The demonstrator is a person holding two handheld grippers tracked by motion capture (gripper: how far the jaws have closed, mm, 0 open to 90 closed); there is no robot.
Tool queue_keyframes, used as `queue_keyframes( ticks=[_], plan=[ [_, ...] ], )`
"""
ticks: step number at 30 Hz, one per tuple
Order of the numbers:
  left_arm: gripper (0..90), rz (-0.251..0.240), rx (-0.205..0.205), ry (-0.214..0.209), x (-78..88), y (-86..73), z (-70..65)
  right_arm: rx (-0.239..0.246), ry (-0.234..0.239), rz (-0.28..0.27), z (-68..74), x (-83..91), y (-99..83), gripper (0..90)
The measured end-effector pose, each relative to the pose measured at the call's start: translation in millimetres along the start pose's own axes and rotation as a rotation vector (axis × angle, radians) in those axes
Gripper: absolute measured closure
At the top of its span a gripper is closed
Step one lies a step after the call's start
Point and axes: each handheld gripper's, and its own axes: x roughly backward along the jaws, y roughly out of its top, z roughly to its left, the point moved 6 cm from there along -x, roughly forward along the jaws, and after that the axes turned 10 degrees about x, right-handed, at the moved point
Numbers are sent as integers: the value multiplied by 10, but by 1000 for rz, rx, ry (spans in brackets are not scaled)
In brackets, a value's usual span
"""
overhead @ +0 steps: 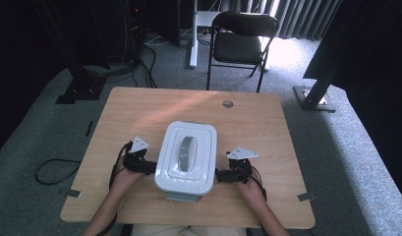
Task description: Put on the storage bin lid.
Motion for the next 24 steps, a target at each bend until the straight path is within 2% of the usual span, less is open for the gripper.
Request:
queue_keyframes(
  ticks=[5,7,9,15,24],
  plan=[
    [6,10,-5,-28,-30,-7,-103,-12,2,15,-72,45,-47,126],
    [6,12,-7,-30,-37,-3,-121,-13,-5,17,-92,54,-56,125],
    [6,14,-27,-33,-77,18,-196,-19,-29,22,-164,76,-92,126],
    [6,16,-23,-69,-168,45,-305,-46,-50,24,-282,142,-165,127],
    [6,11,-41,-81,-252,93,-374,-57,-62,21,-388,199,-217,132]
  ],
)
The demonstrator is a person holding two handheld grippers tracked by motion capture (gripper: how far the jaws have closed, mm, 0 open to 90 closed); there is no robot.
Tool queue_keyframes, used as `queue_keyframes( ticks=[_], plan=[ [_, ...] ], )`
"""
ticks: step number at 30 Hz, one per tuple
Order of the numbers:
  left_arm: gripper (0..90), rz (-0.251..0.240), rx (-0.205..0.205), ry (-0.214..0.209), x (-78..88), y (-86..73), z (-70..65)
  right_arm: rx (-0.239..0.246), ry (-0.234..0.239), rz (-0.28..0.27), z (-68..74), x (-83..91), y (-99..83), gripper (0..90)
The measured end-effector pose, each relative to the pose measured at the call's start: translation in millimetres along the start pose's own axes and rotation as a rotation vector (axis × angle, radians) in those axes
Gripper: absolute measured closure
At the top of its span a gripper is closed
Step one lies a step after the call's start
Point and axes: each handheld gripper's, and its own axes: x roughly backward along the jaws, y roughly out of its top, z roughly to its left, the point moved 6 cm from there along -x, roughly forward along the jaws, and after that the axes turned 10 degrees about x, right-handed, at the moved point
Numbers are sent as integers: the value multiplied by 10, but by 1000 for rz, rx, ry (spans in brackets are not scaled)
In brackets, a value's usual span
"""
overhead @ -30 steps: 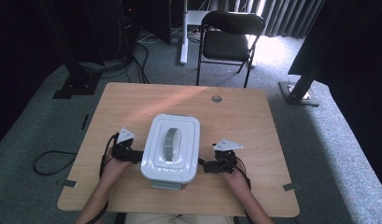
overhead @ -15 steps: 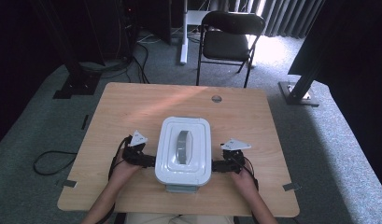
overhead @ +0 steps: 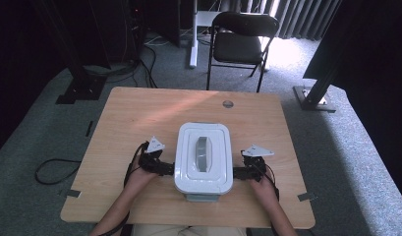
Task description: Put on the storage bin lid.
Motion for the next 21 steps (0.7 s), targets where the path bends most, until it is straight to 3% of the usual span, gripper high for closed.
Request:
queue_keyframes(
  ticks=[11,15,21],
  plan=[
    [6,-7,-24,-2,-69,33,4,-25,-5,-14,-85,-9,-21,127],
    [6,-22,-14,4,-78,24,57,-38,-20,-11,-124,-50,-42,127],
    [6,-107,8,39,-11,115,172,-53,-39,-24,-191,-60,-20,127]
  ],
)
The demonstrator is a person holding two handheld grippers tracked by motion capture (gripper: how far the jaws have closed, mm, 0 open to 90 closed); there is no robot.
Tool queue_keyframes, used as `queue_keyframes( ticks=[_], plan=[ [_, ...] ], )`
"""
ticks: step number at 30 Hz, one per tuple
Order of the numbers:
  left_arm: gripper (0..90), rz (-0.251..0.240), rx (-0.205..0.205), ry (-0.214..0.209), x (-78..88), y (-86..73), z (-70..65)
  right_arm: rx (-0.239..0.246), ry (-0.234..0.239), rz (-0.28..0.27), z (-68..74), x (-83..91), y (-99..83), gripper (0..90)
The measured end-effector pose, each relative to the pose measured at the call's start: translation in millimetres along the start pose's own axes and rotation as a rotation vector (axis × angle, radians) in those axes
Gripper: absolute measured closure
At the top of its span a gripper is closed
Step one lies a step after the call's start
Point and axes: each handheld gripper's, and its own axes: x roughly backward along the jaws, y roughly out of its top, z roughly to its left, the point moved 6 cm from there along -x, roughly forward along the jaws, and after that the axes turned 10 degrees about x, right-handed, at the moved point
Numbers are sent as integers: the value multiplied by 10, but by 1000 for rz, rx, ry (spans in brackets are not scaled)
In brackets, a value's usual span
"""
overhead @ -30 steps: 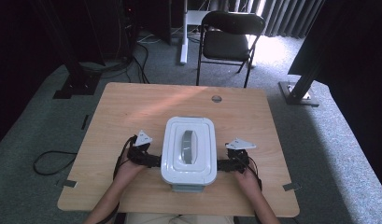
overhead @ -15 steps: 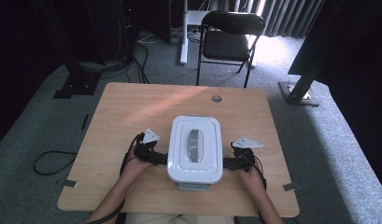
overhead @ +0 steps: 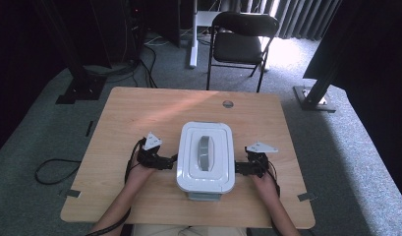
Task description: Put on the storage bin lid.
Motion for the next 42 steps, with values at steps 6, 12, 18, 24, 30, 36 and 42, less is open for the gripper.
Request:
queue_keyframes(
  ticks=[6,12,18,24,30,36,42],
  plan=[
    [6,-19,21,22,37,54,101,9,-7,1,-21,-37,27,127],
    [6,-10,44,38,67,34,165,20,-6,5,2,-45,50,127],
    [6,-23,73,80,163,12,294,11,-22,2,-23,-10,33,127],
    [7,-43,92,112,294,-15,420,4,-42,-7,-63,57,13,127],
    [7,-49,98,148,424,-54,524,-20,-67,-15,-142,126,-18,126],
    [6,-49,124,183,568,-120,666,-38,-94,-31,-209,217,-34,127],
    [7,-55,159,220,707,-199,821,-52,-125,-29,-291,290,-88,126]
  ],
)
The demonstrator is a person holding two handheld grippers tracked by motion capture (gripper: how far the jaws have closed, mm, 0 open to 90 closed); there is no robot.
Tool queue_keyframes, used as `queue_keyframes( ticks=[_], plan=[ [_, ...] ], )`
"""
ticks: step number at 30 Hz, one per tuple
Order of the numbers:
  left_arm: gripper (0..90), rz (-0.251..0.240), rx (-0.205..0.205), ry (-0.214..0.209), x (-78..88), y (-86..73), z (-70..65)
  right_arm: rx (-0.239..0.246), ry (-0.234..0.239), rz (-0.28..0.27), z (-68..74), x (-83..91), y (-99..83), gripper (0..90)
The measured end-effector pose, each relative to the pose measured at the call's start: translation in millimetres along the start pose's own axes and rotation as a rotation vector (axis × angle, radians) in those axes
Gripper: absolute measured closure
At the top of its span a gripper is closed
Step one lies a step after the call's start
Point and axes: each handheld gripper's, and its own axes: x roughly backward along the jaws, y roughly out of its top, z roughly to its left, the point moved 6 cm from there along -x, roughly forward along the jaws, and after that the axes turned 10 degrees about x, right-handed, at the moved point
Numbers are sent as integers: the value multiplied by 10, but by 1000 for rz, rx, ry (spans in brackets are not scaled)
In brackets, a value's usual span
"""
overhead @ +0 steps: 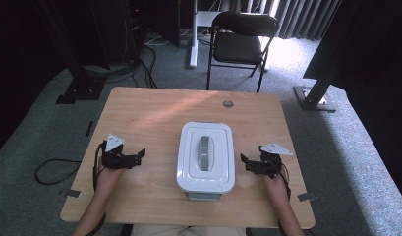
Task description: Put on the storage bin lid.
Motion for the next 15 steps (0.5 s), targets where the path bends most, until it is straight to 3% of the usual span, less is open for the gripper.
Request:
queue_keyframes(
  ticks=[15],
  plan=[
    [6,24,43,71,196,-191,329,-19,-83,25,-206,143,-145,127]
  ],
)
